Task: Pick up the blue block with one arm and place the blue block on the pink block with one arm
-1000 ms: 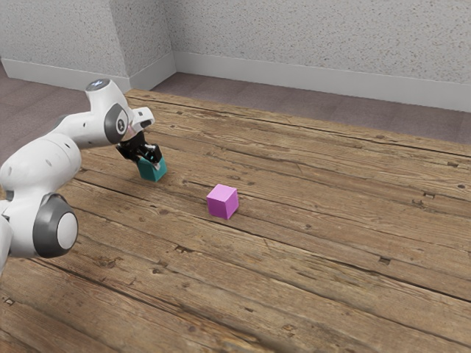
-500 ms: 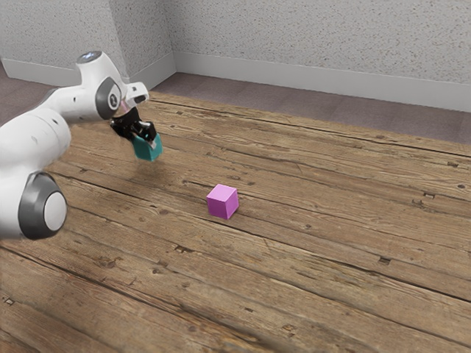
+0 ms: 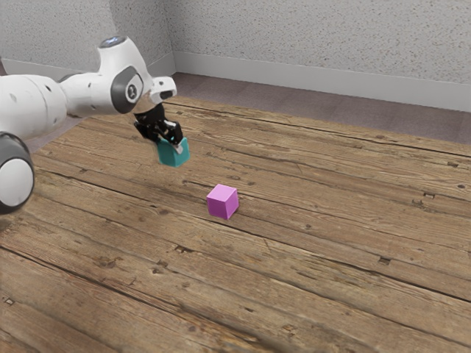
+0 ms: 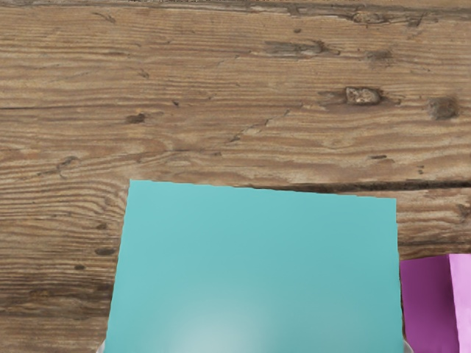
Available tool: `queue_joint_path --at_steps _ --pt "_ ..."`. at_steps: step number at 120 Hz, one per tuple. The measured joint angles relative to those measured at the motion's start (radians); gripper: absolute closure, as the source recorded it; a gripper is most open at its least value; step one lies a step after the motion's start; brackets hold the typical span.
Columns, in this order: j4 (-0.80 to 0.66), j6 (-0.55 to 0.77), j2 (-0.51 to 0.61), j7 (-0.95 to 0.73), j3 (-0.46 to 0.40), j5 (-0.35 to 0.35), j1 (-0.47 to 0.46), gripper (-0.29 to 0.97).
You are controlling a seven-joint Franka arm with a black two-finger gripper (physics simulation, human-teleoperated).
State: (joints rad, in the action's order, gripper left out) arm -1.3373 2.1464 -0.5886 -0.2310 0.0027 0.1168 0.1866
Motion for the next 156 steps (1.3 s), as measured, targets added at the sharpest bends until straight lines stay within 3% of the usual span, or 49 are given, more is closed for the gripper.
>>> queue_joint_path --at_steps 32,82,156 --pt "-0.271 0.191 0.140 0.043 0.005 0.019 -0.096 0.41" --pt "-0.462 0.428 0.217 0.091 0.009 0.094 -0.183 0.39" --pt "-0.518 0.504 0.207 0.110 0.007 0.106 -0.206 0.38"
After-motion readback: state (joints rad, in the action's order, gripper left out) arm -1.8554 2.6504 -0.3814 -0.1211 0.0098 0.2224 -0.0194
